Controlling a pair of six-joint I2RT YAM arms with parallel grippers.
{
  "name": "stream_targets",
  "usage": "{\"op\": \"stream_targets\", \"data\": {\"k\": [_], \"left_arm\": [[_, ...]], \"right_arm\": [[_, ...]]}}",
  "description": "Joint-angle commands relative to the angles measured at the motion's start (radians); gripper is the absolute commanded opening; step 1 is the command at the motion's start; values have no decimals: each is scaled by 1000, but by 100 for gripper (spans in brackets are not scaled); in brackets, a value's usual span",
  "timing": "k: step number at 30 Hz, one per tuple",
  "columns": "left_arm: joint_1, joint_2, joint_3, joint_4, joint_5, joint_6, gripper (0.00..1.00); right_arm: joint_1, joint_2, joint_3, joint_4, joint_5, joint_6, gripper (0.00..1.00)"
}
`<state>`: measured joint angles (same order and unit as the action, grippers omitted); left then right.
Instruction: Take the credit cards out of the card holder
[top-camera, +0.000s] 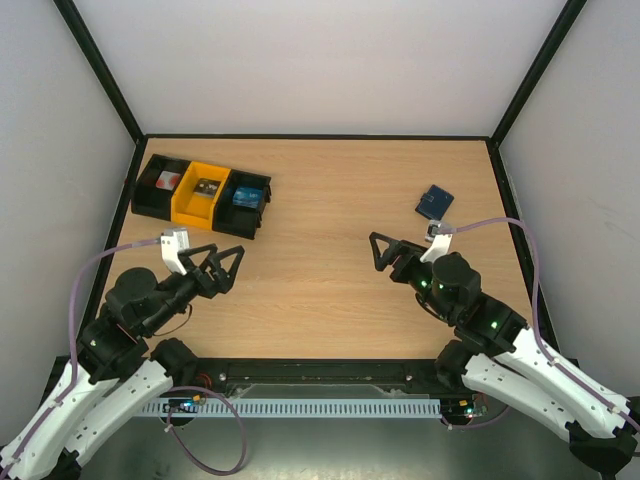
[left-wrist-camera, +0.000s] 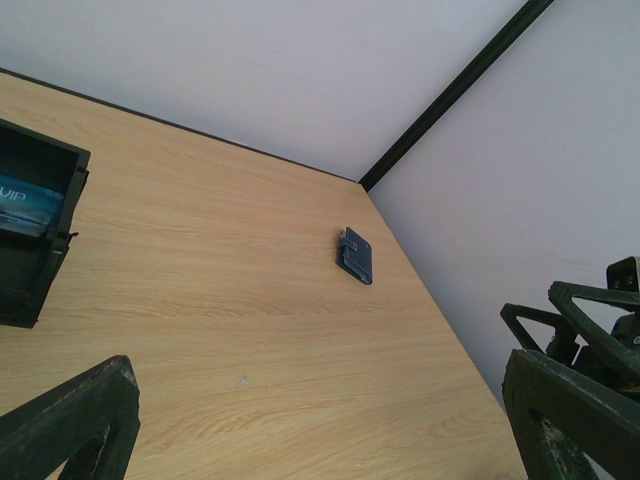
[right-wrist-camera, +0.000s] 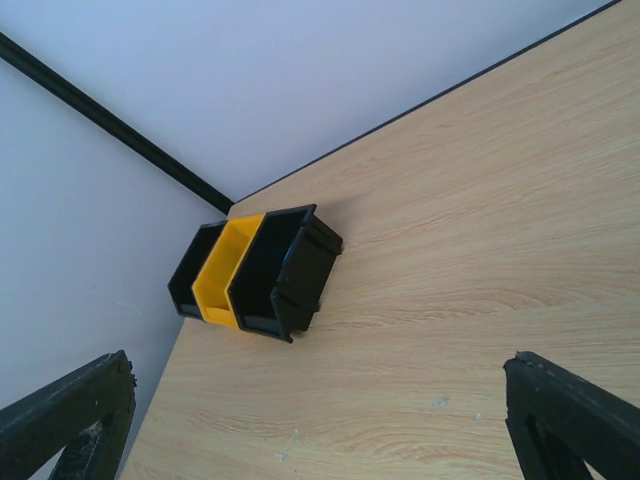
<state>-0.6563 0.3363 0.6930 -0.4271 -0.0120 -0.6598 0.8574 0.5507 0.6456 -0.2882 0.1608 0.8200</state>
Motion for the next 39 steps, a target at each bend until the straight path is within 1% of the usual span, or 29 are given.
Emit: {"op": "stream_targets", "data": {"k": [1, 7, 12, 14, 17, 19, 20, 21, 24, 29, 33, 36, 39], "left_arm": [[-3, -29, -22, 37, -25, 19, 100], [-3, -11, 3, -32, -70, 42, 100], [-3, 18, 46, -109, -149, 57, 100], [-3, 22, 48, -115, -174, 76, 100], [-3, 31, 53, -118, -190, 106, 100], [-3, 33, 49, -122, -194, 119, 100], [-3, 33, 47, -126, -200, 118, 100], [-3, 33, 44, -132, -209, 114, 100], [-3, 33, 42, -141, -217, 105, 100], [-3, 23, 33, -137, -218, 105, 100], [-3, 23, 33, -136, -215, 106, 100], [-3, 19, 32, -137, -209, 107, 100], [-3, 10, 32, -137, -206, 107, 100]], "right_arm": [[-3, 7, 0, 72, 51, -18, 98], [-3, 56, -34, 167, 188, -72, 98], [-5, 223, -34, 256, 314, -137, 98], [-13, 321, -8, 263, 397, -175, 98], [-94, 465, 60, 254, 451, -227, 98], [-172, 545, 77, 281, 439, -252, 98], [-210, 578, 79, 302, 417, -267, 100], [-254, 610, 83, 324, 391, -276, 97], [-374, 712, 105, 376, 305, -302, 78], [-530, 881, 186, 385, 293, -346, 64], [-614, 1017, 278, 359, 236, -363, 62], [-668, 1106, 343, 363, 147, -375, 63], [-713, 1227, 424, 321, 101, -377, 66]]}}
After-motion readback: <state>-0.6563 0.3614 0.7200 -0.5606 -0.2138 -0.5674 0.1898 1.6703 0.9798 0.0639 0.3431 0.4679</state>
